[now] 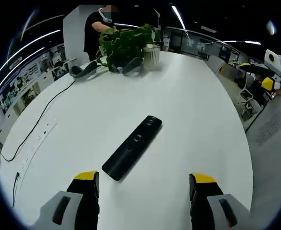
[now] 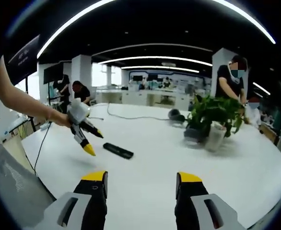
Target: Press the specified remote control buttons in sequence, fully releasing each button before pressing the next.
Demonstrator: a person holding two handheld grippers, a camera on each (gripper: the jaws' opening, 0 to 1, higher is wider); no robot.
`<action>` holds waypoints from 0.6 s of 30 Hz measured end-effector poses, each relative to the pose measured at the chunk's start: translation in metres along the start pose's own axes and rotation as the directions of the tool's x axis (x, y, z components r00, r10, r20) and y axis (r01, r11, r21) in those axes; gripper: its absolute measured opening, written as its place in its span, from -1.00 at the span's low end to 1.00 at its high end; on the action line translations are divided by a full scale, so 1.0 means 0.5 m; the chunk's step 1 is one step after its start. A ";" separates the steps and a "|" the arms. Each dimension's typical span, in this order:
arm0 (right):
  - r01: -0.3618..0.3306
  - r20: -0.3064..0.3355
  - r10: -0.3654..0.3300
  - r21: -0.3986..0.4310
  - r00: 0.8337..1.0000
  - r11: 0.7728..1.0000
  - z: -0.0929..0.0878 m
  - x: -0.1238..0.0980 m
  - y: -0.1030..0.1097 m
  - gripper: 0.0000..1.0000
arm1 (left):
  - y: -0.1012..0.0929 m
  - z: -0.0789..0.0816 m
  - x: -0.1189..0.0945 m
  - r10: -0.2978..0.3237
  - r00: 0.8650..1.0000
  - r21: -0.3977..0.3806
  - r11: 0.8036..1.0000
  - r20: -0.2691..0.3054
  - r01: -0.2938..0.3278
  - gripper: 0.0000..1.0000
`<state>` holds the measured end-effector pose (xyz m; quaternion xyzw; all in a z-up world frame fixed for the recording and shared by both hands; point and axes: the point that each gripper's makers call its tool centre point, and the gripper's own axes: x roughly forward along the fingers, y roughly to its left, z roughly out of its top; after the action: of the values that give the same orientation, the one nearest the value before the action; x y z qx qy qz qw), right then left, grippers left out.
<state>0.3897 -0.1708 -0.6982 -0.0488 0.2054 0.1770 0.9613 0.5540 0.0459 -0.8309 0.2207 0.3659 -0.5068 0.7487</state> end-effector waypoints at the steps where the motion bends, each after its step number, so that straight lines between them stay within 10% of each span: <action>1: 0.000 -0.002 0.000 0.001 1.000 1.000 -0.001 0.000 0.000 0.04 | 0.004 -0.001 0.005 -0.003 1.000 -0.001 1.000 -0.009 0.003 0.55; 18: -0.028 -0.014 0.028 0.012 1.000 1.000 -0.007 0.005 0.004 -0.20 | 0.042 -0.001 0.052 -0.040 0.993 0.051 0.998 -0.115 0.046 0.24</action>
<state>0.3900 -0.1685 -0.7025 -0.0418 0.2138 0.1887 0.9576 0.5789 0.0392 -0.8521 0.2616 0.3989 -0.5190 0.7093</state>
